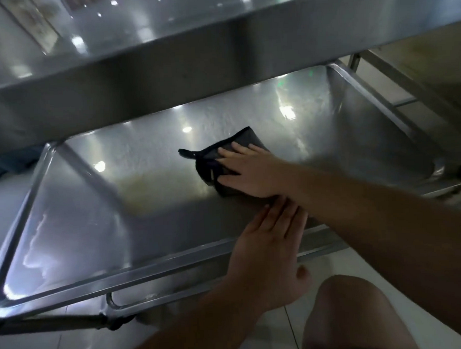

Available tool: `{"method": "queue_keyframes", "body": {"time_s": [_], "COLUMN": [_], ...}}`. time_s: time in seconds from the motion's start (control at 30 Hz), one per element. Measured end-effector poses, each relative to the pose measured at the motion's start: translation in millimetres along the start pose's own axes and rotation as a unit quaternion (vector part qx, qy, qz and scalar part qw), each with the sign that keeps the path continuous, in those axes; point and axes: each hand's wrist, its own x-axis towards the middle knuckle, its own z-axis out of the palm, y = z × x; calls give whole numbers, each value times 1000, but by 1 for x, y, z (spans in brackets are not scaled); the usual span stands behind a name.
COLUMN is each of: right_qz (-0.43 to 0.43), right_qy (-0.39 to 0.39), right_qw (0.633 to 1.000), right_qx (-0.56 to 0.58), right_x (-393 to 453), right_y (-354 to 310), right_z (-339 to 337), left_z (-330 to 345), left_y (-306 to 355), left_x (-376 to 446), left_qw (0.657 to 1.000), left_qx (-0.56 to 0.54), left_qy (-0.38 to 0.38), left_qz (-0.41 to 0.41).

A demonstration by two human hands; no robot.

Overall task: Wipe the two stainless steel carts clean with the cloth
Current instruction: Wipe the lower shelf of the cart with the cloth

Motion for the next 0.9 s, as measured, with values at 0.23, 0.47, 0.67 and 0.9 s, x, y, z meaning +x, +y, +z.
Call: {"method": "queue_keyframes", "body": {"time_s": [0.23, 0.47, 0.67, 0.9], "right_qz": [242, 365, 257, 41], "right_qy": [111, 125, 127, 71], "right_qw": [964, 922, 958, 996], "right_qx": [0, 39, 1, -36], "right_x": [-77, -73, 4, 19], "right_y": [105, 90, -35, -85], "right_z": [-16, -8, 13, 22], "left_z": [-10, -15, -4, -10], "left_y": [-11, -87, -97, -102], "left_x": [-5, -93, -114, -117], "left_qw": [998, 989, 974, 980], "left_qx": [-56, -14, -15, -18], "left_qy": [-1, -1, -13, -18], "left_qz": [38, -144, -227, -196]}}
